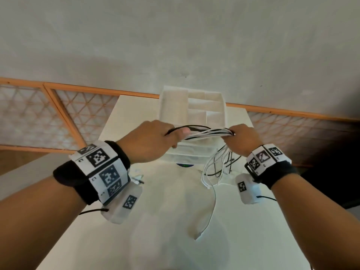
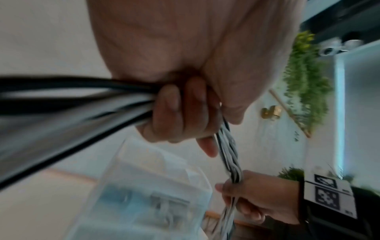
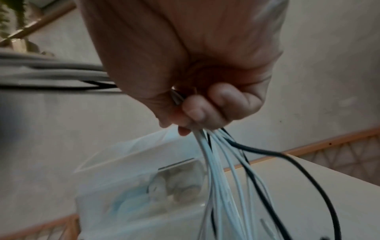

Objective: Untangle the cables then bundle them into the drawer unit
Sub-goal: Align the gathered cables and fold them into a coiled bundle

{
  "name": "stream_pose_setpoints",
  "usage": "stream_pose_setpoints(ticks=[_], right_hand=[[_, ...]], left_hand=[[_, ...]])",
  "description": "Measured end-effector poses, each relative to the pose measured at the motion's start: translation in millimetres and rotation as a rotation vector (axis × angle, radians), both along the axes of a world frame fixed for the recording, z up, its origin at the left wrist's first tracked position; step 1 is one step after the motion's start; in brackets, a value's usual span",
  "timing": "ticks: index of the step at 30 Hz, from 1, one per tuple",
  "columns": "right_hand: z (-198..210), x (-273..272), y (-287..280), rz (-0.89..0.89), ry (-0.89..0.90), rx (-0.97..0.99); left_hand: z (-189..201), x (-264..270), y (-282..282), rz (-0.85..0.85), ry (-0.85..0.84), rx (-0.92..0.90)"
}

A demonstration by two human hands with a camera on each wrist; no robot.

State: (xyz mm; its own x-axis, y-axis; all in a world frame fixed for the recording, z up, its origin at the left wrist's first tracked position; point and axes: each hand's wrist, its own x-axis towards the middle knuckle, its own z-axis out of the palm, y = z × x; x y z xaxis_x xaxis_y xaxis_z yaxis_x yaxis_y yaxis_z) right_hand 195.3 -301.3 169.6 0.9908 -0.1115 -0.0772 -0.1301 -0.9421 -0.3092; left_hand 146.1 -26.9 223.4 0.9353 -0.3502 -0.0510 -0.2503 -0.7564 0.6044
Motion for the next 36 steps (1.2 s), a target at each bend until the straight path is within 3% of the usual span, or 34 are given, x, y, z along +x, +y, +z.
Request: stream_pose_setpoints(ticks=[3, 8, 11, 16, 20, 26, 30, 33, 36], right_hand=[[4.9, 16.2, -20.8, -0.098, -0.036, -0.002], [14.0, 46.7, -59.1, -0.231, -0.153, 0.041], [35.9, 68.7, -62.8, -0.319, -0.340, 0.203], [79.1, 100.4, -63.7, -0.364, -0.631, 0.504], [59.4, 101.2, -73.9, -0.352, -0.686, 0.713], [-71.9, 56.9, -83.0, -0.434, -0.382, 0.836], [-172.1, -1.5, -95.0, -0.475, -0.064, 0.605], [-196.1, -35.0, -100.2, -0.397, 0.213, 0.456], [-172.8, -49.4, -96.5, -0.307, 0.318, 0.214]], left_hand=[[-29.1, 8.2, 8.9, 0.048, 0.279, -0.091], [-75.8, 13.6, 36.1, 0.101, 0.403, -0.115], [-78.7, 21.7, 37.3, 0.131, 0.375, -0.103], [-49.5, 51.9, 33.6, 0.172, 0.169, -0.145], [-37.1, 63.7, 33.2, 0.180, 0.108, -0.119], [-74.6, 57.6, 40.3, 0.172, 0.161, 0.002], [-97.5, 42.9, 36.4, 0.146, 0.185, 0.106], [-113.1, 33.0, 34.9, 0.078, 0.219, 0.166], [-115.4, 25.7, 26.1, -0.007, 0.256, 0.187]])
